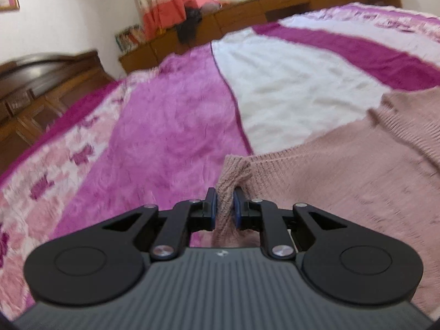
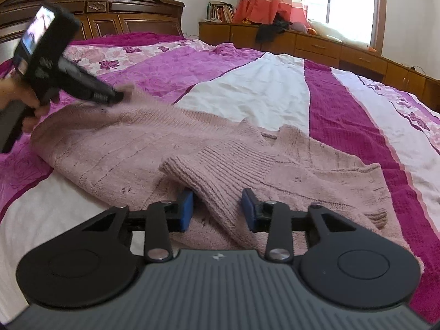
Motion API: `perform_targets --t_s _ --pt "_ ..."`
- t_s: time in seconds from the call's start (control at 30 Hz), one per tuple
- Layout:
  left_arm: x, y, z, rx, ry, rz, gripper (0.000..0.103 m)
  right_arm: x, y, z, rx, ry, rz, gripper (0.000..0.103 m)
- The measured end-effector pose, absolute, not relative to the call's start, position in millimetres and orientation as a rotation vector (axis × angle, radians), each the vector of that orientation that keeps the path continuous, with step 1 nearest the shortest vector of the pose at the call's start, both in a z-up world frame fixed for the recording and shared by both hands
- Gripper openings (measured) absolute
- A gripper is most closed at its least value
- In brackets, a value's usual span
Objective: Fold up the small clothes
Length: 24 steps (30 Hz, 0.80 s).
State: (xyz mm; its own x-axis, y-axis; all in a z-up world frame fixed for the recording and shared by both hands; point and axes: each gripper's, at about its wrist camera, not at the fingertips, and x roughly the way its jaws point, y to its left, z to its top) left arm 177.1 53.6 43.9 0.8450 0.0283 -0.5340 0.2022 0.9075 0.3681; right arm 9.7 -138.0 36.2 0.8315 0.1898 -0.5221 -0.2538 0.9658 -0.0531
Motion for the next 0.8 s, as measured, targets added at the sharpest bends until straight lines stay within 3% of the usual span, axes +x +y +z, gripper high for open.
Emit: perform_targets --t_s 0.33,0.53,0.8 --pt "184.6 86.2 39.3 0.238 0.667 -0.032 0.017 13.4 -141.3 36.0 -0.085 0.536 0.221 0.036" --pt "166.7 88.8 61.6 0.167 0.647 -0.039 0.017 13.2 -143.7 40.2 -0.083 0.515 0.213 0.011" --pt "147.4 78.6 74.2 0.104 0.632 -0.113 0.017 19.3 -161.6 62.8 -0.128 0.467 0.162 0.009"
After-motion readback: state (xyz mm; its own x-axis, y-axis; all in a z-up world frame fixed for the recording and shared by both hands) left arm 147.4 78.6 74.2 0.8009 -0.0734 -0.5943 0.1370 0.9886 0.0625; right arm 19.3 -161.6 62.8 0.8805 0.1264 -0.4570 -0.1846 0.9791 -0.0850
